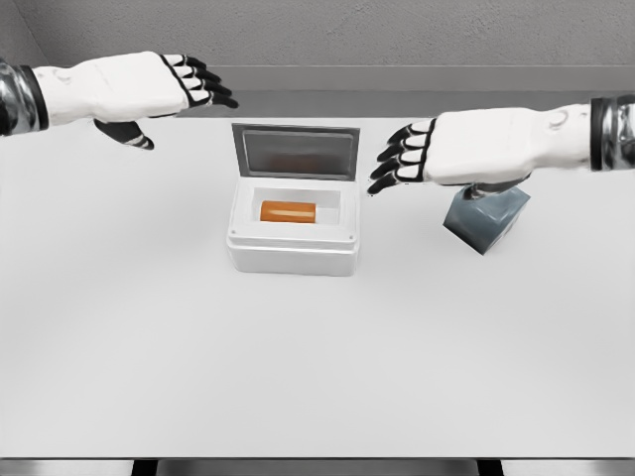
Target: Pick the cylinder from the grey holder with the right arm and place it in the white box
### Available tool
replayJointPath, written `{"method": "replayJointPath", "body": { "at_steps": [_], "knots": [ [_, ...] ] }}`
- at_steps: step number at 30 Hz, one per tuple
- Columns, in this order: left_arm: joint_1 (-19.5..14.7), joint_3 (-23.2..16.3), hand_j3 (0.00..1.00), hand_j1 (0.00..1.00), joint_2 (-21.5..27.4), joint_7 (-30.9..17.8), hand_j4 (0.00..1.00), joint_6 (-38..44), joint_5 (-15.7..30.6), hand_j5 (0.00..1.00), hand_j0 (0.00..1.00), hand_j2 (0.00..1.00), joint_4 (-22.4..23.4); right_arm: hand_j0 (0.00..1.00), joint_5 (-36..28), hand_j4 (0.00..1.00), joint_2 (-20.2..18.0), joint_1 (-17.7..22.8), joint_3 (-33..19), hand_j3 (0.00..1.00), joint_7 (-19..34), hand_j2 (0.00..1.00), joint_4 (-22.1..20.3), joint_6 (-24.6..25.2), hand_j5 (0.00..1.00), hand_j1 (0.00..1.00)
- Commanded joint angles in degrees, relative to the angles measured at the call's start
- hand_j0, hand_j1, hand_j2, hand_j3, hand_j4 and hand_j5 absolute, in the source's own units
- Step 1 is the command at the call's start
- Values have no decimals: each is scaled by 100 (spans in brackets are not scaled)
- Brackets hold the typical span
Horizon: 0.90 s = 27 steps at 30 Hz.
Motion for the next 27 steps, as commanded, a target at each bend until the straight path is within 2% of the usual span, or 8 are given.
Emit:
{"method": "replayJointPath", "body": {
  "at_steps": [1,4,7,12,14,17,20,27],
  "knots": [
    [-9,-12,100,100,-289,3,100,12,-236,100,100,100,139,99,-823,99,-472,26,-833,99,-4,99,-140,23,99,99],
    [-97,-20,100,100,-412,3,100,12,-429,100,100,100,227,100,-1834,100,-771,843,-1844,100,-4,100,-140,23,100,100],
    [-167,-29,100,100,-544,3,100,12,-763,100,100,100,429,100,-2590,100,-727,2223,-2714,100,-4,100,-79,23,100,100],
    [-228,-38,100,100,-834,3,100,12,-903,100,100,100,781,100,-2986,100,116,3875,-3883,100,-4,100,27,23,100,100],
    [-237,-38,100,100,-913,3,100,12,-1009,100,100,100,834,100,-2898,100,231,4201,-4156,100,-4,100,18,23,100,100],
    [-237,-38,100,100,-1098,3,100,12,-1273,100,100,100,1036,100,-2889,100,978,4447,-4174,100,-4,100,88,23,100,100],
    [-237,-29,100,100,-1159,3,100,12,-1440,100,100,100,1176,100,-2871,100,1400,5220,-4727,100,-4,100,79,23,100,100],
    [-220,-82,100,100,-1238,3,100,12,-1563,100,100,100,1238,100,-2871,100,1664,5801,-4842,100,-4,100,325,23,100,100]
  ]
}}
